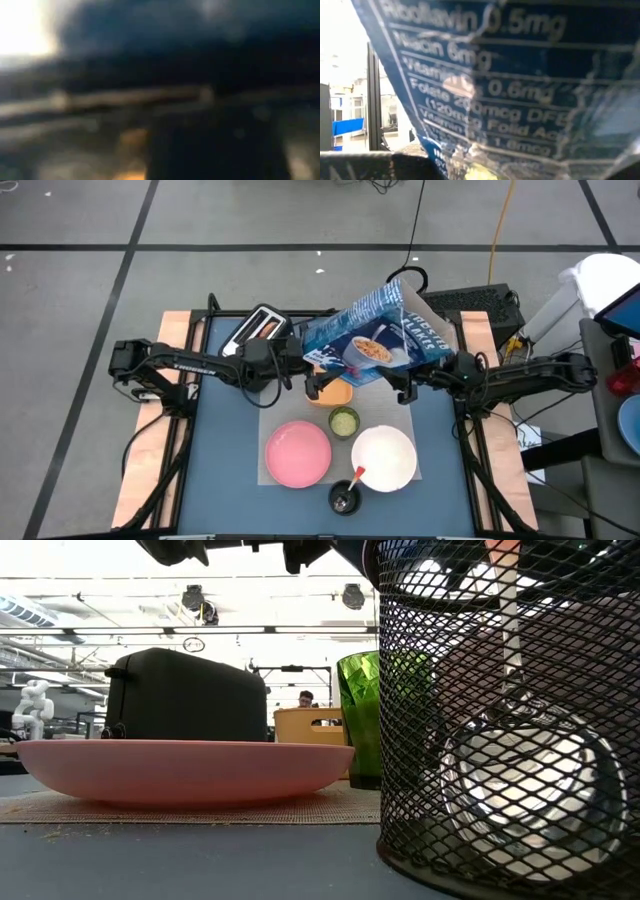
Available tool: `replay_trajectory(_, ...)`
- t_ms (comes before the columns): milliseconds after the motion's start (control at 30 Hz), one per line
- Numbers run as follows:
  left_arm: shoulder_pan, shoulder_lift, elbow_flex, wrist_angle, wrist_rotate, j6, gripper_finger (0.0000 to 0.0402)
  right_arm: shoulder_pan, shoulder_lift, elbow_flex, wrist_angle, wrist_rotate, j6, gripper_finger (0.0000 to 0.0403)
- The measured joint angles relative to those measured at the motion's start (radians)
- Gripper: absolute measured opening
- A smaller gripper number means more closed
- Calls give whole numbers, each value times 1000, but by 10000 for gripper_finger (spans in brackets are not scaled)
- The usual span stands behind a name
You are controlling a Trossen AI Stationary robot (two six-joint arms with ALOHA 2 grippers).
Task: Arrange a breakfast setting
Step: Pour the cereals into the white bowl
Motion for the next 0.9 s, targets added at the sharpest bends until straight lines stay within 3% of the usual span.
replay_trajectory(233, 0, 0, 0, 5, 0, 11, 382, 0, 3, 0, 5, 0, 0, 223)
replay_trajectory(567, -1, -1, 0, 11, 9, 11, 275, 0, 2, 0, 3, -4, 1, 245)
replay_trajectory(900, -1, -1, 0, 12, 4, 13, 270, 0, 2, 0, -8, -3, -5, 260)
